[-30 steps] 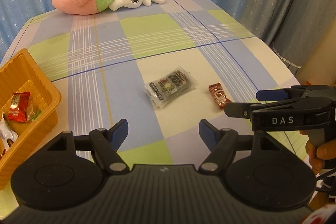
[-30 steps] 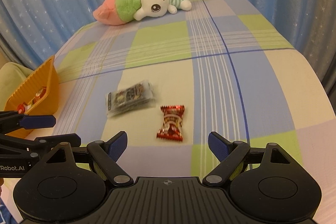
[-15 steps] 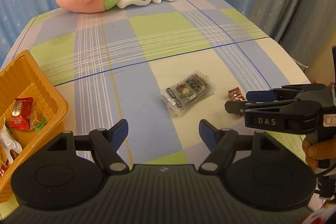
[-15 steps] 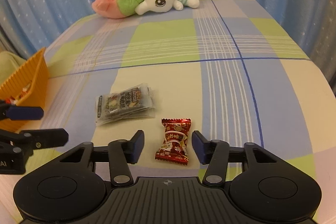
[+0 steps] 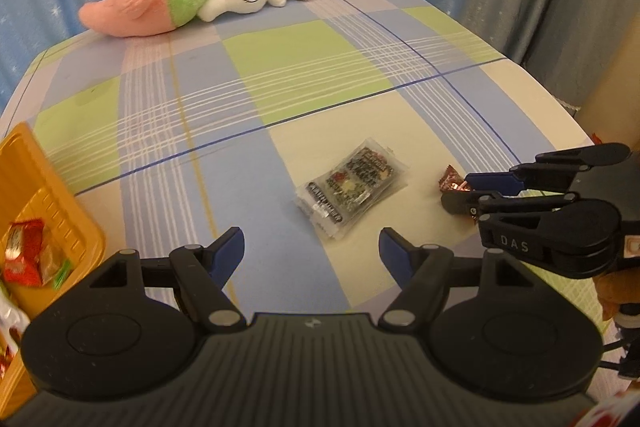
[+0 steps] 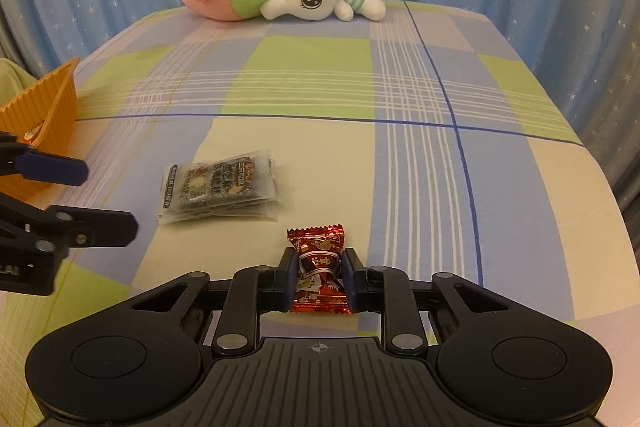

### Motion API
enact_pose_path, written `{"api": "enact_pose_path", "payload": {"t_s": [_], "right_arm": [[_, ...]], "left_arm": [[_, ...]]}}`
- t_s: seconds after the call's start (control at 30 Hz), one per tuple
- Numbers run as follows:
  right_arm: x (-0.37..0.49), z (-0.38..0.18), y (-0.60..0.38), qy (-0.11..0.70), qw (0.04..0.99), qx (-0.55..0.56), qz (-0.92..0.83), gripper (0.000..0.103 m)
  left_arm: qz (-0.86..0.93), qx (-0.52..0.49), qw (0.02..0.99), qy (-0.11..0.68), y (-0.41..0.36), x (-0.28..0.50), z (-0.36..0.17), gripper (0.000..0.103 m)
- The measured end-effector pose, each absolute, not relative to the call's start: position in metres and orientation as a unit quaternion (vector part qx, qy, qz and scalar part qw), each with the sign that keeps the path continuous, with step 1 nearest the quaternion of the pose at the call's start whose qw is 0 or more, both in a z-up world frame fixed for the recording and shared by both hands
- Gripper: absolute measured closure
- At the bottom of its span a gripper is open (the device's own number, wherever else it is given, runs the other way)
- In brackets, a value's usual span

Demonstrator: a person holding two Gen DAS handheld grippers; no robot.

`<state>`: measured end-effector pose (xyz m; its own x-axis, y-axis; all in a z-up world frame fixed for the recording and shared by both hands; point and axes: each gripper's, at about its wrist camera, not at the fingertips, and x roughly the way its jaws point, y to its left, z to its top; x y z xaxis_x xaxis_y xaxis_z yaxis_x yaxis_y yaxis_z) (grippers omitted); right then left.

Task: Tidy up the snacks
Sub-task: 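Grasp the red-brown wrapped candy with the right tool, then grasp the clear snack packet with the left tool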

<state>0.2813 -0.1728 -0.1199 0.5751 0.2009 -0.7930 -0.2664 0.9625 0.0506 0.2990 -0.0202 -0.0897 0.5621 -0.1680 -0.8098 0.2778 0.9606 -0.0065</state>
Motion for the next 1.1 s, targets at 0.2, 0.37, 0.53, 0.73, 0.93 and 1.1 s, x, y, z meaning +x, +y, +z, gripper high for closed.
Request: {"api": "enact_pose_path", "payload": {"t_s": [0.2,0.37,0.53,0.73,0.93,1.1], "right_arm": [[0.282,-0.113,-0.19,0.441,0.89,0.015,0.115,0.079],[0.282,-0.103,-0.205,0.436,0.894,0.044,0.096,0.079],[0.278,-0.096,-0.218,0.432,0.896,0.066,0.079,0.079],[0.27,-0.092,-0.23,0.431,0.897,0.078,0.058,0.08],[0.262,-0.09,-0.238,0.43,0.898,0.085,0.044,0.08],[0.258,-0.088,-0.237,0.429,0.899,0.084,0.043,0.08]], "left_arm": [[-0.155,0.101,0.877,0.443,-0.034,0.312,-0.098,0.031],[-0.183,0.129,0.873,0.433,-0.045,0.327,-0.104,0.031],[-0.214,0.153,0.864,0.43,-0.055,0.343,-0.112,0.031],[-0.236,0.152,0.848,0.449,-0.059,0.359,-0.122,0.04],[-0.25,0.151,0.837,0.462,-0.062,0.362,-0.124,0.05],[-0.25,0.153,0.835,0.466,-0.068,0.357,-0.125,0.065]]}}
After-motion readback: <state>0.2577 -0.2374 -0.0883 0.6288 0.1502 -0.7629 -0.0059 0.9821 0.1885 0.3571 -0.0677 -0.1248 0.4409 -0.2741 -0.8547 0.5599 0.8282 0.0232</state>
